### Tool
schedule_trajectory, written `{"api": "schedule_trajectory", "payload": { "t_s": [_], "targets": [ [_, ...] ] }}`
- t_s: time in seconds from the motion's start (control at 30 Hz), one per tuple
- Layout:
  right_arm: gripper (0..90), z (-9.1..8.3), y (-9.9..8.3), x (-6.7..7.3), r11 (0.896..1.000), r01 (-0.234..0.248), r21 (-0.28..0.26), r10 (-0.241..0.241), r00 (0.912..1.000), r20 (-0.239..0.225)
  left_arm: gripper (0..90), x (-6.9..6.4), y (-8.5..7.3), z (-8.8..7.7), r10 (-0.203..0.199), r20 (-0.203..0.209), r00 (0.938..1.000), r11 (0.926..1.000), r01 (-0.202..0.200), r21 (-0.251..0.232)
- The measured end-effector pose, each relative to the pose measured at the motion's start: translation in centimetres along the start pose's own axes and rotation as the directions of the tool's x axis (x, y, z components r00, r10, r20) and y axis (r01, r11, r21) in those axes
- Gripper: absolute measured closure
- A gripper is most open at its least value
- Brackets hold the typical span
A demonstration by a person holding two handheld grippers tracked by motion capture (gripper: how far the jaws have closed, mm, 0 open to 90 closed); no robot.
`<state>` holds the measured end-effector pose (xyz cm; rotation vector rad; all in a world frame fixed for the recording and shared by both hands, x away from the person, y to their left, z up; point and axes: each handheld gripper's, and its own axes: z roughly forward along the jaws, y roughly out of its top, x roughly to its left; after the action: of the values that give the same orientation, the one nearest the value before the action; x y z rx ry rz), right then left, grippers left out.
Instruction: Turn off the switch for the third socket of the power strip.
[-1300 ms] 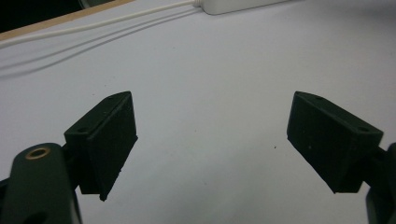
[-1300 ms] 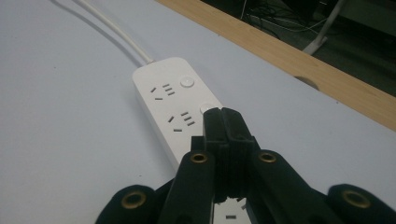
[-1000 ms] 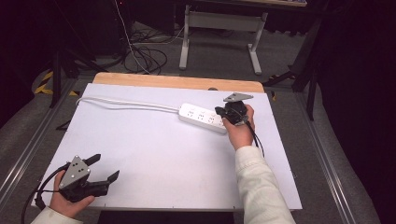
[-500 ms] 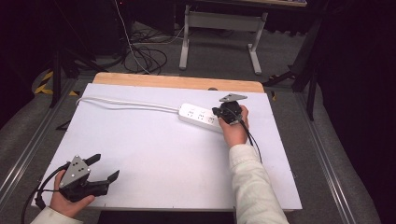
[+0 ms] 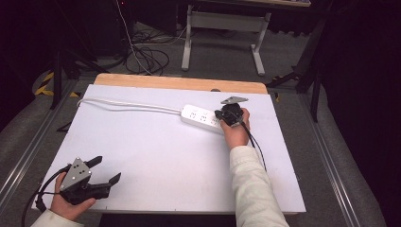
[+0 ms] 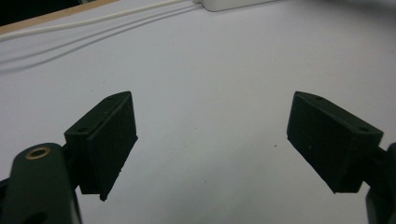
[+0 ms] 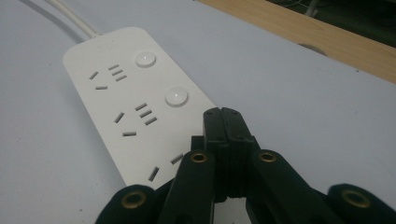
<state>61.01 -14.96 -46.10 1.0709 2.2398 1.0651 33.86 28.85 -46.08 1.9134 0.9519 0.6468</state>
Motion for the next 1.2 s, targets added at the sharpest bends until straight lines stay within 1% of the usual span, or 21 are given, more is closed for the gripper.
{"api": "schedule_trajectory", "payload": {
  "t_s": [0.13,0.4,0.43,0.57,0.67,0.93,1.03,1.2],
  "targets": [
    [90.0,0.1,0.0,0.1,1.0,0.0,-0.001,0.0,1.0,-0.003,16.3,0.0,0.0,0.0,0.001,0.0,1.0,1.0,-0.001,0.001],
    [90.0,0.2,0.0,0.3,1.0,0.018,0.002,-0.018,0.9998,0.006,16.3,-0.1,0.0,0.0,0.002,0.0,1.0,1.0,-0.002,-0.002],
    [90.0,0.2,0.0,0.3,0.999,0.032,0.005,-0.032,0.9994,0.013,16.3,-0.1,0.0,0.0,-0.005,0.002,1.0,1.0,0.005,-0.005],
    [90.0,0.3,0.0,0.4,0.999,0.038,0.006,-0.038,0.9992,0.015,16.3,-0.1,0.0,0.0,-0.003,0.001,1.0,1.0,0.003,-0.006],
    [90.0,0.4,0.0,0.6,0.999,0.043,0.011,-0.044,0.9986,0.031,16.3,-0.1,0.0,0.0,-0.003,0.002,1.0,1.0,0.003,-0.007],
    [90.0,0.5,0.2,0.9,0.999,0.036,0.025,-0.037,0.9979,0.053,16.3,-0.2,0.0,0.0,0.002,0.0,1.0,1.0,-0.002,-0.007],
    [90.0,0.5,0.3,0.9,0.999,0.023,0.037,-0.025,0.9984,0.05,16.3,-0.2,0.0,0.0,0.003,0.001,1.0,1.0,-0.003,-0.006],
    [90.0,0.5,0.5,1.1,0.998,0.023,0.053,-0.026,0.9984,0.051,16.4,-0.2,0.0,0.0,0.002,0.004,1.0,1.0,-0.002,-0.004]
  ]
}}
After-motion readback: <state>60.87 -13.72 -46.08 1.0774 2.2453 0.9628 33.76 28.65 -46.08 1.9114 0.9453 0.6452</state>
